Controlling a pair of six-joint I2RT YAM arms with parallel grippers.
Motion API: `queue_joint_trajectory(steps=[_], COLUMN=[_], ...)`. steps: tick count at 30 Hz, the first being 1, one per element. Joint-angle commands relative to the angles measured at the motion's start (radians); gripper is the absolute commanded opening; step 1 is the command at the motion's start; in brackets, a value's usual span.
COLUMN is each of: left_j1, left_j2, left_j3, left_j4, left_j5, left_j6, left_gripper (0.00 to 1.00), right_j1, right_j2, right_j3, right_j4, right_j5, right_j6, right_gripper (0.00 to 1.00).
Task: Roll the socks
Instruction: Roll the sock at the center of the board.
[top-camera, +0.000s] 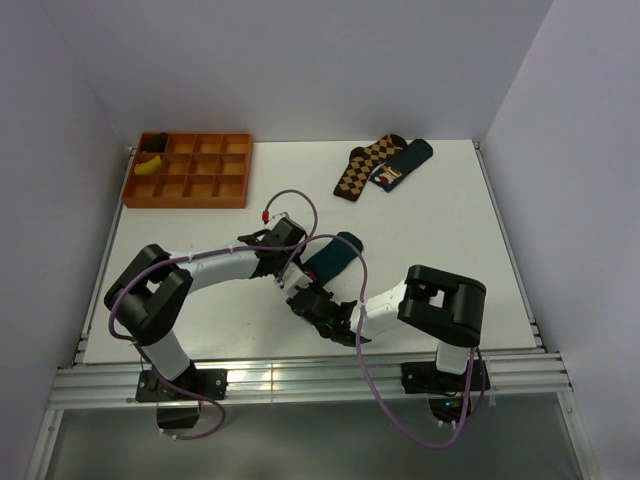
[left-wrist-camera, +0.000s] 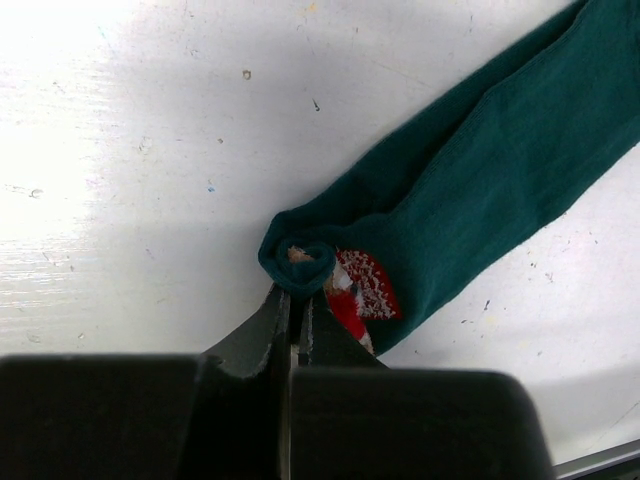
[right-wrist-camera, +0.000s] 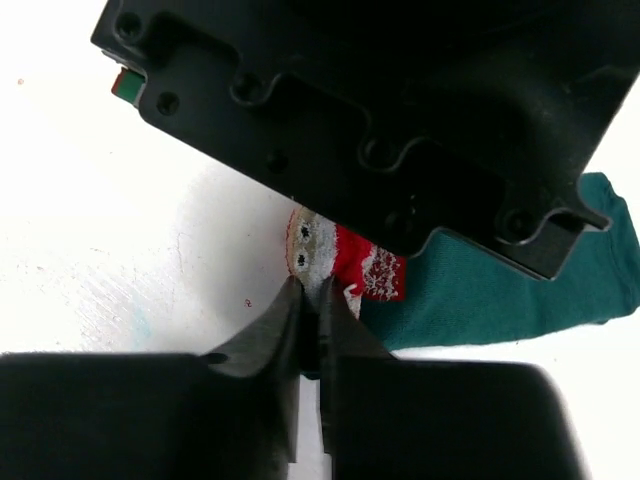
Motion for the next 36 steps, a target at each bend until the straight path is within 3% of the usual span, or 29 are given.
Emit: queue_joint_trajectory(steps=[1, 4, 7, 11, 16, 22, 29, 36], left_j1=[-0.008, -0.007, 0.004, 0.036, 0.108, 0.161, 0.162, 0.148], left_j2=[0.012, -0.005, -0.035, -0.092, -0.198, -0.31, -0.348, -0.367], left_j3=[0.006, -0.003, -0.019, -0.052, -0.117, -0.237, -0.322, -0.415], left_j4=[0.016, 0.034, 0.048, 0.067, 0.123, 0.249, 0.373, 0.467], left_j5=[0.049, 0.043, 0.014, 0.0, -0.004, 0.008, 0.088, 0.118], left_j6=[0.014, 0.002, -0.006, -0.017, -0.064, -0.115, -0.089, -0.12], left_gripper=[0.0, 0.08, 0.23, 0.53, 0.69, 0.76, 0.73, 0.69], right_j1=[0.002, -0.007, -0.039, -0.105, -0.172, -0.289, -0.421, -0.511], right_j2=[0.015, -0.001, -0.024, -0.063, -0.084, -0.08, -0.035, 0.086], right_j3=[0.003, -0.008, -0.022, -0.048, -0.078, -0.089, -0.037, -0.036], right_j4=[-0.026, -0.048, -0.071, -0.091, -0.079, -0.054, -0.088, 0.048], right_j5=[-0.023, -0.096, -0.167, -0.369, -0.521, -0.779, -1.061, -1.283], right_j6=[0.043, 0.066, 0.113, 0.178, 0.242, 0.317, 0.428, 0.598], right_gripper=[0.0, 0.0, 0.0, 0.0, 0.0, 0.0, 0.0, 0.0])
